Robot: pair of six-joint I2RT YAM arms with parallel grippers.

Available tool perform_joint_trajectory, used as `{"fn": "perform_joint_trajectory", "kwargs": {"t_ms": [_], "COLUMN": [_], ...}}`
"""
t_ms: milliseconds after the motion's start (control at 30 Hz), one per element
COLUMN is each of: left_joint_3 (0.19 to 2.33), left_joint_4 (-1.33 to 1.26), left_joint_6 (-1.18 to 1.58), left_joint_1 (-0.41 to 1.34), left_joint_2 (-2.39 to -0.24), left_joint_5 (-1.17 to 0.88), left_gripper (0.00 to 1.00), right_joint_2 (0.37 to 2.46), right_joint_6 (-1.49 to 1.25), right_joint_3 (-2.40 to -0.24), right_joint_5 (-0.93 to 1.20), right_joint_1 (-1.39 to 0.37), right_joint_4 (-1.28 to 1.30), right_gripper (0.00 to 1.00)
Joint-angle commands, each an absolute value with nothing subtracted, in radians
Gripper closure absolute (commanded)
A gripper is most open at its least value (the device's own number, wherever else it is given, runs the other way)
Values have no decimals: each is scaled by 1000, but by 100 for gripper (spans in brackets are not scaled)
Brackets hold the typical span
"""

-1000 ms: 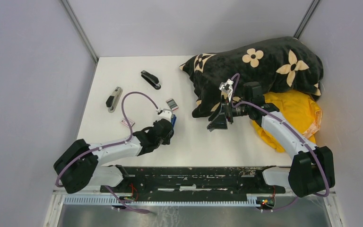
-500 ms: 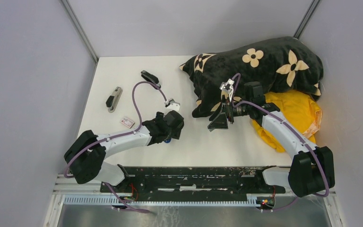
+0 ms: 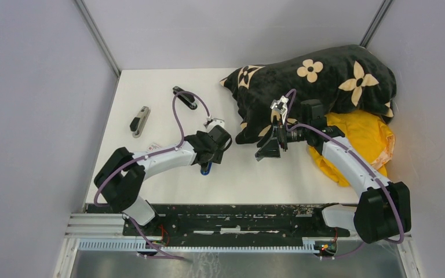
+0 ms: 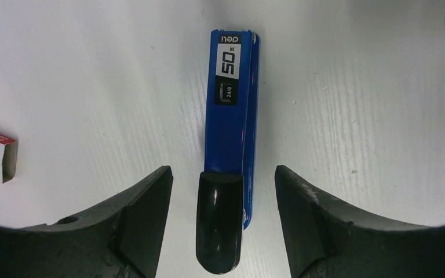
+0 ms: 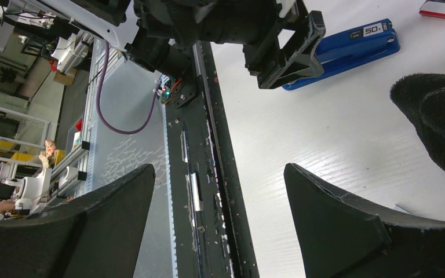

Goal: Unload the staples from the stapler
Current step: Unload the staple at the center of the board.

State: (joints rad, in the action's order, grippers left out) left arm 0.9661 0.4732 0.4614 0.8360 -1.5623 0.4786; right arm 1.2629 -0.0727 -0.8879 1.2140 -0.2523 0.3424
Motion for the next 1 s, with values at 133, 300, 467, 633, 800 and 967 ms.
{"fn": "perform_joint_trajectory", "kwargs": {"t_ms": [133,300,467,633,800,967], "left_joint_3": [1023,1020,1007,928,819,709], "left_joint_4": [488,484,473,338,134,-156], "left_joint_6": [390,389,384,364,350,381], "left_joint_1": [795,789,788,788,788,788], "left_joint_2": [-1630,-1627,-1583,-1413,-1224,-1161], "left_joint_5": [433,416,409,344,209,29], "left_gripper": [43,64,97,97,97,97], "right_joint_2": [1230,1232,1232,1234,1249,1253], "right_joint_6": [-50,-49,-49,-49,-59,-61], "right_joint_3": [-933,-935,-935,-932,-924,-907], "right_joint_5": [1249,1248,1248,1250,1289,1303], "right_joint_1": [-245,-245,-244,-242,-243,-257], "right_joint_4": [338,339,341,341,315,280], "right_gripper": [11,11,11,11,16,14]}}
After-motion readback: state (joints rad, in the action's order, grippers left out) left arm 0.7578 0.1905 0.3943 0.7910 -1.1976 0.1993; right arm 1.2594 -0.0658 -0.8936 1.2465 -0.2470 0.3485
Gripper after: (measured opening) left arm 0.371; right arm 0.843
